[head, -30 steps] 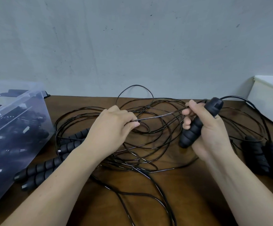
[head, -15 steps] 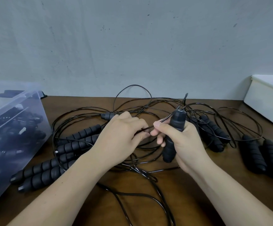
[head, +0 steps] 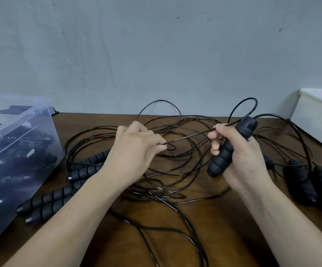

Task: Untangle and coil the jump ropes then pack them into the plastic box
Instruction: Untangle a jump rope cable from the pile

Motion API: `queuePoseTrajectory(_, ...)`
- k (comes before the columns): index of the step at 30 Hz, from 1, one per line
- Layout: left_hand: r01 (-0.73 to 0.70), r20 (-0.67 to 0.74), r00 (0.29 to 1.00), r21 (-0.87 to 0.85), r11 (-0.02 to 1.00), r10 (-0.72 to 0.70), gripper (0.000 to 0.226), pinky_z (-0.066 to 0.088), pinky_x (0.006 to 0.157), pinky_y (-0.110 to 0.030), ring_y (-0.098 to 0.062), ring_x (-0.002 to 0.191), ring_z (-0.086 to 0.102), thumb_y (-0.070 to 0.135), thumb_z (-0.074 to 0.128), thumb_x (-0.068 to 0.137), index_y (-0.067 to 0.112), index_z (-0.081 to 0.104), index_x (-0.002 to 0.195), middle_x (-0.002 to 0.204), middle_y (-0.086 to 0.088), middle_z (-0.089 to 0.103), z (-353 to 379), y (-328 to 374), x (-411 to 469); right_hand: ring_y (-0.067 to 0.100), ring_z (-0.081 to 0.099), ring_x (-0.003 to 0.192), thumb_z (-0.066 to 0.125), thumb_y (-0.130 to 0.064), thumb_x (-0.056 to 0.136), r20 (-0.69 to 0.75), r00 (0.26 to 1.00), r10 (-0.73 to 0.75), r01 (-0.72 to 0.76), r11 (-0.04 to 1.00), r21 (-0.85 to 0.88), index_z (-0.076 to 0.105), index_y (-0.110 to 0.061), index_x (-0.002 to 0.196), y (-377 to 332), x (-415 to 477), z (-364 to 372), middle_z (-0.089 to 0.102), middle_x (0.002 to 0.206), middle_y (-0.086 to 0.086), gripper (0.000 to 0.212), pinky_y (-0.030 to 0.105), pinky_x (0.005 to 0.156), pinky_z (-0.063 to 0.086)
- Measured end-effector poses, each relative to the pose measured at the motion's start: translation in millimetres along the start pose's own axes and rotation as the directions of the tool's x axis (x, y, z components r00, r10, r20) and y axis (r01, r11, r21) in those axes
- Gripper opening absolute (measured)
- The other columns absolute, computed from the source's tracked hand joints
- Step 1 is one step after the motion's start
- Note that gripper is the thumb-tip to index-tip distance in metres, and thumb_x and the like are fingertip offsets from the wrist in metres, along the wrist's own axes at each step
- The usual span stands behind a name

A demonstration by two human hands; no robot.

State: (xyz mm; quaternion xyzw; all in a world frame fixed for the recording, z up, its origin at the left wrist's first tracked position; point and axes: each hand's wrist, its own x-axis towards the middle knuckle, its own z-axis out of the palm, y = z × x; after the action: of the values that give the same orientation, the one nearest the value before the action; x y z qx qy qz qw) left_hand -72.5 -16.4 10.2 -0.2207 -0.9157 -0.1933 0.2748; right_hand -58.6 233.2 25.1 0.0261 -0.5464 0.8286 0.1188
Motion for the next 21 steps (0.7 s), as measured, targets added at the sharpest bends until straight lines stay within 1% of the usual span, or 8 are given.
queuePoseTrajectory(3, -0.043, 0.069, 0.997, -0.005, 0.999, 0.043, 0.020, 0.040, 0.093, -0.047, -0.015, 0.098, 0.053, 0.043, 0.057, 0.106, 0.036, 0.076, 0.106, 0.086, 0.016, 0.068, 2, 4, -1, 0.017, 0.054, 0.060, 0.071, -0.012, 0.098, 0.064, 0.997, 0.032, -0.029, 0.999, -0.033, 0.069, -0.005, 0.098, 9, -3, 5, 0.072, 0.085, 0.013, 0.007, 0.026, 0.055, 0.045)
queuePoseTrajectory(5, -0.070, 0.059, 0.996, -0.005, 0.998, 0.070, 0.017, 0.042, 0.089, -0.048, -0.015, 0.094, 0.053, 0.041, 0.058, 0.107, 0.036, 0.074, 0.105, 0.084, 0.016, 0.067, 4, 11, -2, 0.018, 0.057, 0.061, 0.073, -0.011, 0.097, 0.110, 0.992, 0.065, -0.054, 0.994, -0.096, 0.072, -0.003, 0.101, 20, -8, 9, 0.074, 0.086, 0.015, 0.010, 0.027, 0.055, 0.046)
queuePoseTrajectory(7, -0.079, 0.037, 0.996, -0.021, 0.997, 0.080, 0.014, 0.042, 0.086, -0.046, -0.013, 0.091, 0.051, 0.039, 0.059, 0.106, 0.036, 0.072, 0.105, 0.082, 0.018, 0.066, 6, 16, -3, 0.019, 0.060, 0.063, 0.075, -0.013, 0.096, 0.161, 0.983, 0.090, -0.059, 0.980, -0.188, 0.076, -0.005, 0.098, 30, -14, 13, 0.078, 0.090, 0.017, 0.008, 0.029, 0.057, 0.048)
queuePoseTrajectory(11, -0.080, 0.056, 0.995, -0.038, 0.996, 0.082, 0.031, 0.040, 0.082, -0.041, -0.012, 0.086, 0.049, 0.050, 0.040, 0.105, 0.038, 0.068, 0.105, 0.076, 0.018, 0.062, 8, 21, -4, 0.021, 0.062, 0.067, 0.075, -0.015, 0.097, 0.210, 0.974, 0.082, -0.026, 0.966, -0.257, 0.079, -0.006, 0.096, 37, -17, 14, 0.079, 0.092, 0.018, 0.010, 0.030, 0.060, 0.050)
queuePoseTrajectory(13, -0.066, 0.074, 0.995, -0.045, 0.997, 0.069, 0.035, 0.038, 0.081, -0.037, -0.009, 0.085, 0.047, 0.054, 0.037, 0.104, 0.038, 0.068, 0.106, 0.073, 0.020, 0.060, 8, 24, -4, 0.020, 0.061, 0.065, 0.076, -0.014, 0.096, 0.201, 0.977, 0.065, -0.012, 0.967, -0.255, 0.079, -0.008, 0.092, 34, -17, 12, 0.079, 0.089, 0.018, 0.008, 0.029, 0.060, 0.050)
queuePoseTrajectory(15, -0.040, 0.082, 0.996, -0.055, 0.998, 0.045, 0.031, 0.037, 0.082, -0.035, -0.008, 0.085, 0.047, 0.055, 0.043, 0.103, 0.037, 0.068, 0.104, 0.072, 0.020, 0.061, 7, 25, -3, 0.019, 0.060, 0.063, 0.076, -0.012, 0.096, 0.170, 0.984, 0.046, -0.006, 0.974, -0.228, 0.078, -0.008, 0.087, 29, -15, 12, 0.077, 0.085, 0.016, 0.010, 0.027, 0.058, 0.050)
queuePoseTrajectory(18, 0.001, 0.098, 0.995, -0.065, 0.998, 0.006, 0.025, 0.041, 0.091, -0.038, -0.007, 0.087, 0.049, 0.054, 0.045, 0.102, 0.038, 0.065, 0.099, 0.072, 0.016, 0.064, 5, 21, -2, 0.017, 0.056, 0.060, 0.074, -0.009, 0.095, 0.066, 0.998, 0.022, -0.013, 0.992, -0.126, 0.071, -0.005, 0.086, 17, -7, 8, 0.073, 0.079, 0.012, 0.011, 0.028, 0.057, 0.046)
queuePoseTrajectory(21, 0.047, 0.108, 0.993, -0.079, 0.996, -0.038, 0.023, 0.041, 0.099, -0.041, -0.005, 0.090, 0.049, 0.053, 0.045, 0.102, 0.041, 0.063, 0.099, 0.073, 0.016, 0.066, 0, 17, -1, 0.016, 0.053, 0.060, 0.073, -0.010, 0.097, -0.026, 1.000, -0.014, 0.013, 0.999, -0.045, 0.069, -0.010, 0.081, 5, 3, -2, 0.069, 0.078, 0.009, 0.016, 0.028, 0.058, 0.045)
